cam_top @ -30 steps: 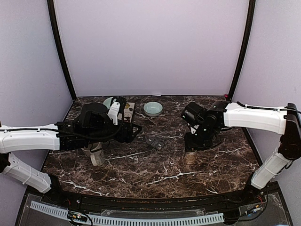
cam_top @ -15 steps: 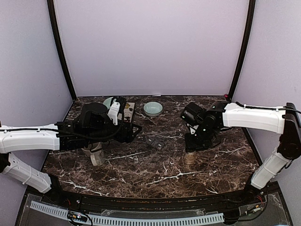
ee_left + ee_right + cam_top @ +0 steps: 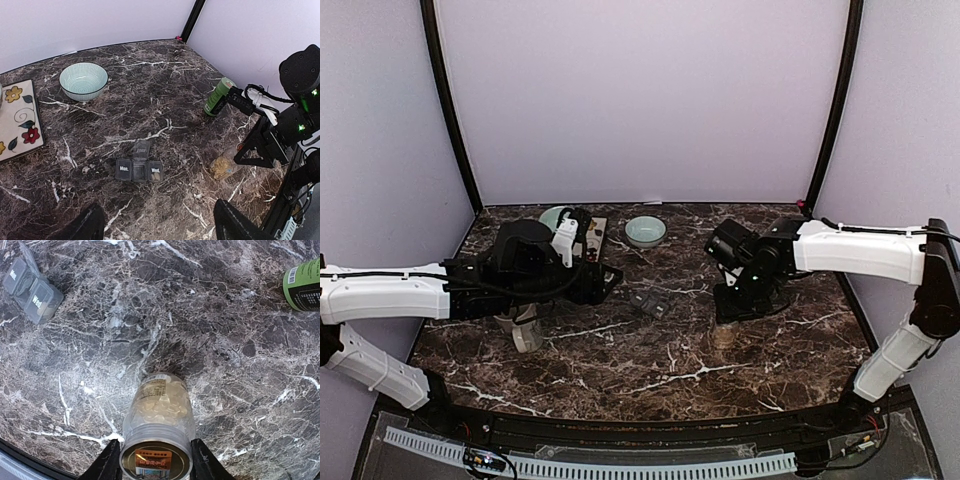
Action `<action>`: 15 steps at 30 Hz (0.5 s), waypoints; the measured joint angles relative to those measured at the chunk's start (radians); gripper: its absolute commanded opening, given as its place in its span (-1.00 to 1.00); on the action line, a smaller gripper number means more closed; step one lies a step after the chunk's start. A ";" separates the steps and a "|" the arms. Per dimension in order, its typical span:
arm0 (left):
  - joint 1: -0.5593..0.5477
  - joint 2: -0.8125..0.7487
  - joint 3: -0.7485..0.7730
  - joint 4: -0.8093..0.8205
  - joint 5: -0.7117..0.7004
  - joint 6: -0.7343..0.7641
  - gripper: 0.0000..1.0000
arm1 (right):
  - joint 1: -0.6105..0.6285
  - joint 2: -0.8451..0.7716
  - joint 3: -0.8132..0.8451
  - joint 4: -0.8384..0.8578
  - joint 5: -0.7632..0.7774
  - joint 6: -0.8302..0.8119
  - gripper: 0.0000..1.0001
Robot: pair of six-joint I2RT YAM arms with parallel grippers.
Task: Sort the pills into containers
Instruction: Pick up the pill bottle from the center of the board.
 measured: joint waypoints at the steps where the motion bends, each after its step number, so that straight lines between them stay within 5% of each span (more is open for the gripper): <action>1: 0.000 0.000 0.000 0.000 0.000 0.000 0.57 | 0.000 0.001 -0.002 0.001 0.000 0.000 -0.11; 5: 0.000 0.000 0.000 -0.003 0.000 0.000 0.57 | 0.000 0.005 -0.002 0.002 0.000 -0.003 -0.22; 15: 0.000 0.000 0.000 -0.014 0.001 -0.013 0.62 | -0.001 0.005 0.006 0.000 -0.006 -0.021 -0.97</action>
